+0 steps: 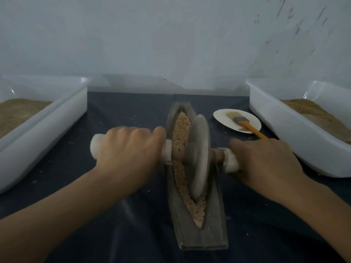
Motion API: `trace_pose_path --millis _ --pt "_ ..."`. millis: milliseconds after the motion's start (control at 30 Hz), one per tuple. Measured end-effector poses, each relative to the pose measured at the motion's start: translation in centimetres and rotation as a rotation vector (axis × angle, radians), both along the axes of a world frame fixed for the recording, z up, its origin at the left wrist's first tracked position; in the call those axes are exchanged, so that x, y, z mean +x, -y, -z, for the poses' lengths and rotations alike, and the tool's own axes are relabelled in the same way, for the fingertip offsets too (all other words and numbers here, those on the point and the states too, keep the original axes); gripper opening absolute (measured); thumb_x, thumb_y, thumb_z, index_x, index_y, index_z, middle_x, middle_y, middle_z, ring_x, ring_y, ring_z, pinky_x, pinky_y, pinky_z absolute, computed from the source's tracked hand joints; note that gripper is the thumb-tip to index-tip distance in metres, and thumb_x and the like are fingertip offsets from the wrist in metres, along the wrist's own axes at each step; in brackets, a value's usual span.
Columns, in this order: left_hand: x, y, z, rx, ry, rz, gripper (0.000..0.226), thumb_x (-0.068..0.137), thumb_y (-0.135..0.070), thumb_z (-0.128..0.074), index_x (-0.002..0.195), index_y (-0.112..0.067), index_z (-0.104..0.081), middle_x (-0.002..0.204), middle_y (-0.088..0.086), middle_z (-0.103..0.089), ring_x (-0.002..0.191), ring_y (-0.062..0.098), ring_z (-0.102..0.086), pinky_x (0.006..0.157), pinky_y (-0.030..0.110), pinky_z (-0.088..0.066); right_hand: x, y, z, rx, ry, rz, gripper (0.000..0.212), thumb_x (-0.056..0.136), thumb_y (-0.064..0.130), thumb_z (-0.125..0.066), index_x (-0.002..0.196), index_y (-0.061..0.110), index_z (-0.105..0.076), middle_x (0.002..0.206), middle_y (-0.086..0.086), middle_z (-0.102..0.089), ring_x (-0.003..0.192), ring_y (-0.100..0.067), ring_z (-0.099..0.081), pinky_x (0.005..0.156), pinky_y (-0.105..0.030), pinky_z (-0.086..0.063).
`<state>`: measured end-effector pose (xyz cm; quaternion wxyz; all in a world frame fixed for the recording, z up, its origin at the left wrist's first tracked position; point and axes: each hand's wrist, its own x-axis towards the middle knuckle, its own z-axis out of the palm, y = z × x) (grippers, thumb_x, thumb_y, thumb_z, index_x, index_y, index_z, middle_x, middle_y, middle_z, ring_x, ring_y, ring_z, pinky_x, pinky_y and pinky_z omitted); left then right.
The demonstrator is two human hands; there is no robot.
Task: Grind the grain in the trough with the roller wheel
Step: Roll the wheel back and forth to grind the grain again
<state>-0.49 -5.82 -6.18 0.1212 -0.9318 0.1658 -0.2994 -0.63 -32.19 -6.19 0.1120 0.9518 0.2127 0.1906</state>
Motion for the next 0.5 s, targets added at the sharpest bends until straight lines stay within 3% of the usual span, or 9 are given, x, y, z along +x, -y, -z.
trace_pose_path --millis 67,100,167,267,333,500 --pt "2.9 0.1 0.5 0.032 -0.019 -0.084 0.034 0.073 -0.033 -0.069 0.075 -0.025 -0.036 0.055 -0.01 -0.029 0.049 0.017 -0.031 0.049 0.027 -0.015 2.2 -0.7 -0.1 0.01 0.095 0.009 0.047 0.056 0.041 -0.082 0.067 0.026 -0.039 0.052 0.005 -0.047 0.043 -0.017 -0.029 0.044 -0.019 -0.013" --pt "4.6 0.2 0.5 -0.003 -0.04 -0.109 0.029 0.078 -0.035 -0.063 0.077 -0.026 -0.035 0.058 -0.01 -0.028 0.053 0.018 -0.032 0.051 0.029 -0.02 4.0 -1.1 0.1 -0.009 0.126 0.036 0.04 0.062 0.041 -0.078 0.07 0.024 -0.043 0.06 0.0 -0.054 0.048 -0.022 -0.037 0.044 -0.022 -0.019" --pt "7.7 0.3 0.3 -0.085 -0.091 -0.126 0.02 0.081 -0.032 -0.059 0.08 -0.025 -0.04 0.062 -0.007 -0.032 0.06 0.021 -0.037 0.058 0.033 -0.028 7.9 -1.9 -0.1 0.033 0.11 0.086 0.031 0.075 0.042 -0.068 0.076 0.025 -0.042 0.07 -0.002 -0.056 0.061 -0.027 -0.051 0.051 -0.03 -0.033" --pt "10.8 0.1 -0.1 -0.161 -0.138 -0.14 0.013 0.081 -0.03 -0.059 0.086 -0.02 -0.051 0.073 0.002 -0.05 0.066 0.027 -0.047 0.061 0.034 -0.034 11.9 -2.8 -0.9 0.024 0.148 0.09 0.031 0.078 0.038 -0.066 0.077 0.025 -0.038 0.075 -0.006 -0.059 0.068 -0.031 -0.057 0.055 -0.033 -0.03" --pt "11.2 -0.1 0.1 -0.184 -0.17 -0.151 0.016 0.081 -0.03 -0.06 0.085 -0.022 -0.046 0.083 0.005 -0.059 0.068 0.027 -0.047 0.062 0.035 -0.034 12.5 -3.1 -1.0 -0.007 0.194 0.075 0.032 0.077 0.036 -0.068 0.077 0.025 -0.038 0.075 -0.006 -0.059 0.069 -0.031 -0.057 0.053 -0.032 -0.025" --pt "5.7 -0.1 1.0 -0.186 -0.159 -0.138 0.023 0.083 -0.034 -0.061 0.082 -0.024 -0.04 0.067 -0.007 -0.043 0.06 0.021 -0.043 0.057 0.031 -0.033 7.1 -2.6 -1.0 -0.089 0.222 0.024 0.041 0.07 0.037 -0.074 0.074 0.023 -0.035 0.064 -0.004 -0.055 0.054 -0.027 -0.051 0.046 -0.028 -0.017"
